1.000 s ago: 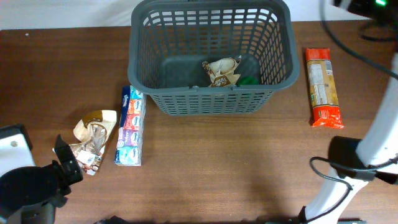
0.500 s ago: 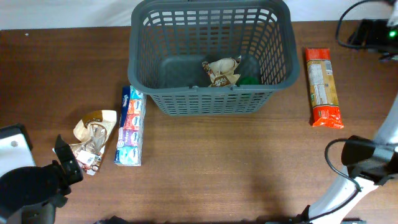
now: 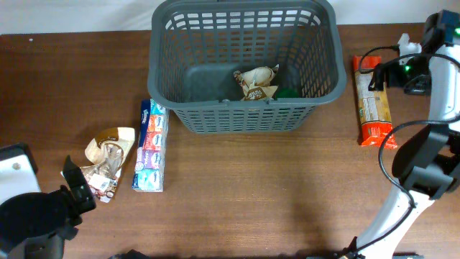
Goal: Pack container
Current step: 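Move the right gripper over the orange pasta pack and grasp it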
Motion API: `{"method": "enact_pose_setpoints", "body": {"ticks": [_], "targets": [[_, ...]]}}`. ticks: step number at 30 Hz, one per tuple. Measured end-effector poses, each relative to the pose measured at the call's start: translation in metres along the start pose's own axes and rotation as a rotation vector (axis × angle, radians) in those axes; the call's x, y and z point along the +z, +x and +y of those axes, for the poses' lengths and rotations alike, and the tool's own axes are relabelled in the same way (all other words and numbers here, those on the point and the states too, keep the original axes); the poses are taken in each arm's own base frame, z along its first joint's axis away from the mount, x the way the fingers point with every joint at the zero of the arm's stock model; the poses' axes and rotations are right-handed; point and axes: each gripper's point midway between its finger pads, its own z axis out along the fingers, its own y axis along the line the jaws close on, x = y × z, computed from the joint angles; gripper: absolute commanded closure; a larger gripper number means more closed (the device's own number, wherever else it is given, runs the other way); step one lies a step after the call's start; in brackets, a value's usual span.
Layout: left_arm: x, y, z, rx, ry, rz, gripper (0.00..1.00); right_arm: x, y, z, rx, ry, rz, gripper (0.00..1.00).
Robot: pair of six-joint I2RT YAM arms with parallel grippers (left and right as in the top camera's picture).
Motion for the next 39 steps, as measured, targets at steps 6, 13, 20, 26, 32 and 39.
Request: {"method": "enact_pose_setpoints", "body": {"ticks": [6,13,20,26,32,39], "targets": [[0.0,0.0,0.0,0.0,0.0,0.0,0.0,0.021,-0.005,-0.003,-0.017,-0.003,0.011,0.01],[0.0,0.0,0.0,0.0,0.0,0.0,0.0,0.049,0.002,-0.004,-0.024,-0.018,0.072,0.01],[0.0,0.0,0.0,0.0,0.0,0.0,0.0,0.074,0.01,-0.004,-0.02,-0.033,0.127,0.01],[0.0,0.0,0.0,0.0,0.0,0.0,0.0,0.085,0.014,-0.004,-0.018,-0.039,0.152,0.01],[0.0,0.0,0.0,0.0,0.0,0.0,0.0,0.098,0.018,-0.004,-0.015,-0.046,0.179,0.01],[0.0,0.0,0.0,0.0,0.0,0.0,0.0,0.108,0.02,-0.004,-0.014,-0.05,0.194,0.01]]}}
